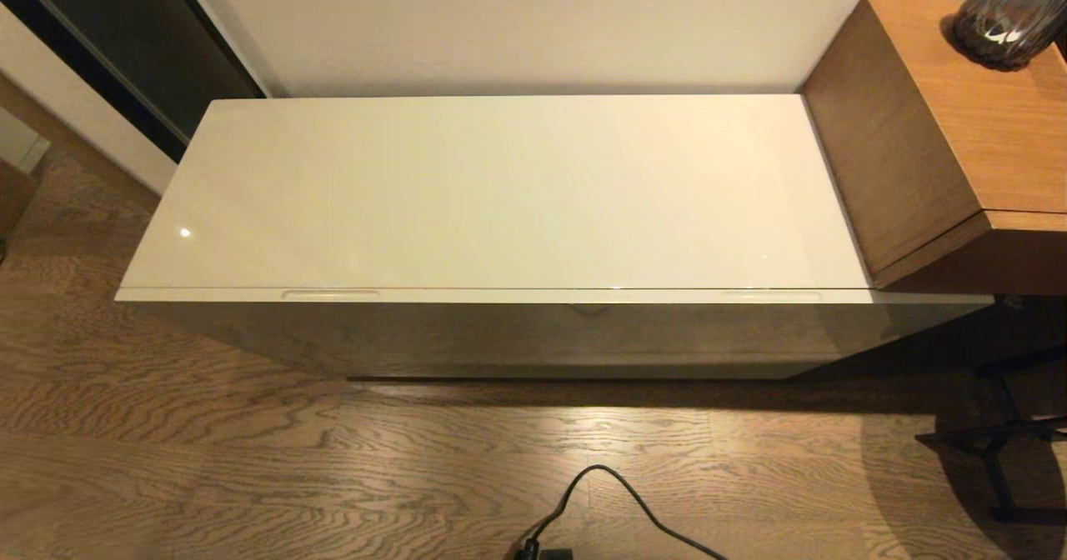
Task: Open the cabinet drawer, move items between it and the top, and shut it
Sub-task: Open the drawer
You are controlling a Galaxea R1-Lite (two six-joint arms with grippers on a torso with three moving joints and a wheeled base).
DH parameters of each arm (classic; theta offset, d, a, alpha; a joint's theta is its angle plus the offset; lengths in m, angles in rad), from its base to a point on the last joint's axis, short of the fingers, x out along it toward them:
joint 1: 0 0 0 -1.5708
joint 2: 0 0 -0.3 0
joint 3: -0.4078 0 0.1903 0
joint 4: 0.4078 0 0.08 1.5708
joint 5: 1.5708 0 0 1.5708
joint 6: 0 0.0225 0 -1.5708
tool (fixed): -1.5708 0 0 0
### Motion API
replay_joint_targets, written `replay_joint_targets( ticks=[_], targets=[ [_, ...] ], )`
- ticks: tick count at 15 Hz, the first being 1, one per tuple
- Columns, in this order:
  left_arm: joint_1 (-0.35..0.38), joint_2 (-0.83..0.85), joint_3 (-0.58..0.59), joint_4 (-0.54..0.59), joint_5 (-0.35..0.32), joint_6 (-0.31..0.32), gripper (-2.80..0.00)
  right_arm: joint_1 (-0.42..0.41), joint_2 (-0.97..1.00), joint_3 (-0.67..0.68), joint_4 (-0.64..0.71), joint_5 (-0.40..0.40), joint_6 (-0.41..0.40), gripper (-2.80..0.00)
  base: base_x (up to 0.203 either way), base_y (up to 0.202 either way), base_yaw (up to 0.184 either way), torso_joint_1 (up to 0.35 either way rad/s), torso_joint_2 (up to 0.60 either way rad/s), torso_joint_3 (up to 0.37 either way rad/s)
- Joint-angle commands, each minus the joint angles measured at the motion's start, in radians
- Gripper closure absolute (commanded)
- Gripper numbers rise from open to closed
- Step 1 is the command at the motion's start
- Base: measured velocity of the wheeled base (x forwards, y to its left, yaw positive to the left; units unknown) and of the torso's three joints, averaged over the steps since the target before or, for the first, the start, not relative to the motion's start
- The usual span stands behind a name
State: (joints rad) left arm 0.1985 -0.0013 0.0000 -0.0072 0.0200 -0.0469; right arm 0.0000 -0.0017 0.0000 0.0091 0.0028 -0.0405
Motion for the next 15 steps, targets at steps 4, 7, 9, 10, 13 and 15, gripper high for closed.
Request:
replay_joint_targets(
  ticks=[4, 7, 9, 10, 13, 15],
  targets=[
    [0.000, -0.039, 0.002, 0.000, 0.001, -0.001, 0.00, 0.000, 0.003, 0.002, 0.000, 0.000, -0.001, 0.00, 0.000, 0.000, 0.000, 0.000, 0.00, 0.000],
    [0.001, -0.039, 0.002, 0.000, 0.000, -0.001, 0.00, 0.000, 0.003, 0.002, 0.000, 0.000, -0.001, 0.00, 0.000, 0.000, 0.000, 0.000, 0.00, 0.000],
    [0.001, -0.039, 0.002, 0.001, 0.001, 0.002, 0.00, 0.000, 0.003, 0.002, 0.000, 0.000, -0.001, 0.00, 0.000, 0.000, 0.000, 0.000, 0.00, 0.000],
    [0.001, -0.039, 0.000, 0.006, -0.006, 0.020, 0.00, 0.000, 0.003, 0.002, 0.000, 0.000, -0.001, 0.00, 0.000, 0.000, 0.000, 0.000, 0.00, 0.000],
    [0.001, -0.039, 0.000, 0.003, -0.005, 0.052, 0.00, 0.000, 0.003, 0.002, 0.000, 0.000, -0.001, 0.00, 0.000, 0.000, 0.000, 0.000, 0.00, 0.000],
    [0.001, -0.039, -0.004, -0.008, -0.004, 0.053, 0.00, 0.000, 0.003, 0.002, 0.000, 0.000, -0.001, 0.00, 0.000, 0.000, 0.000, 0.000, 0.00, 0.000]
  ],
)
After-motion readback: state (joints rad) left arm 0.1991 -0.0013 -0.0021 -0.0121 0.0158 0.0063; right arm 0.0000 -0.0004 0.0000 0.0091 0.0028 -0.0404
